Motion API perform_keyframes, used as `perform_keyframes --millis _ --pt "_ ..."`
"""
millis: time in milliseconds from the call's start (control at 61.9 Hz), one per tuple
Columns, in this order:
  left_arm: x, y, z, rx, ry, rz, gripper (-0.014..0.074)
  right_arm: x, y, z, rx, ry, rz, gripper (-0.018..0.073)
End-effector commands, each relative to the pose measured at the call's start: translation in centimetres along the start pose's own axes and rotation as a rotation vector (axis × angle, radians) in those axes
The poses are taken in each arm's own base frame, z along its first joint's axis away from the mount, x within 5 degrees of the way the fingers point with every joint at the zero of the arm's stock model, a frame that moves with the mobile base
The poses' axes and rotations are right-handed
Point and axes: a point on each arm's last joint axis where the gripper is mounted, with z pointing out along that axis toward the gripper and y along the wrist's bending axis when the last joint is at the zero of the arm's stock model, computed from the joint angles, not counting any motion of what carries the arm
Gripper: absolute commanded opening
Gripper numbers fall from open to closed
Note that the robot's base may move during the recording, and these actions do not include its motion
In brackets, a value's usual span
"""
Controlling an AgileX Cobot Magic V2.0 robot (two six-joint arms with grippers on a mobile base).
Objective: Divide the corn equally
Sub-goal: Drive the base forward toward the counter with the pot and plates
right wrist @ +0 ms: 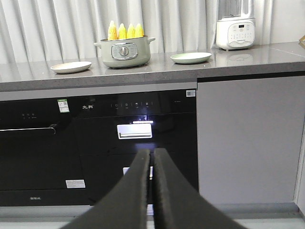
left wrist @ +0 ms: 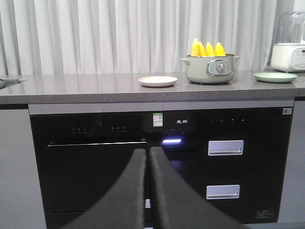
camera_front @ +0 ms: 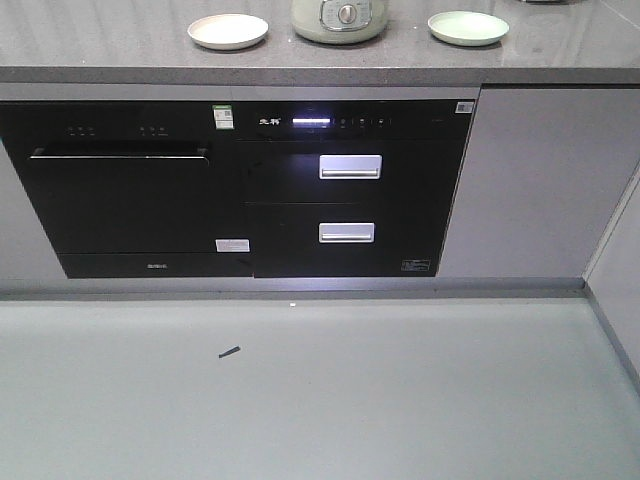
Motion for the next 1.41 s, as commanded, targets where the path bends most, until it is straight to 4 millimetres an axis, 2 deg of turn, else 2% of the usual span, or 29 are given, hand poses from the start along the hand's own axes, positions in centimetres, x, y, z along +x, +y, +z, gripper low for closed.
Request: perform_keyframes --millis 0,1390 --pt "-0.27 0.00 -0.10 0.004 -0.071 -0.010 -0.0007 -0.41 -0.01 -0.01 0.001 -0.073 -0.014 -0.0002" --pt "-0.27 0.00 -0.10 0.004 -0.071 -0.010 -0.0007 -0.41 -0.01 -0.01 0.001 -0.073 -0.014 -0.0002"
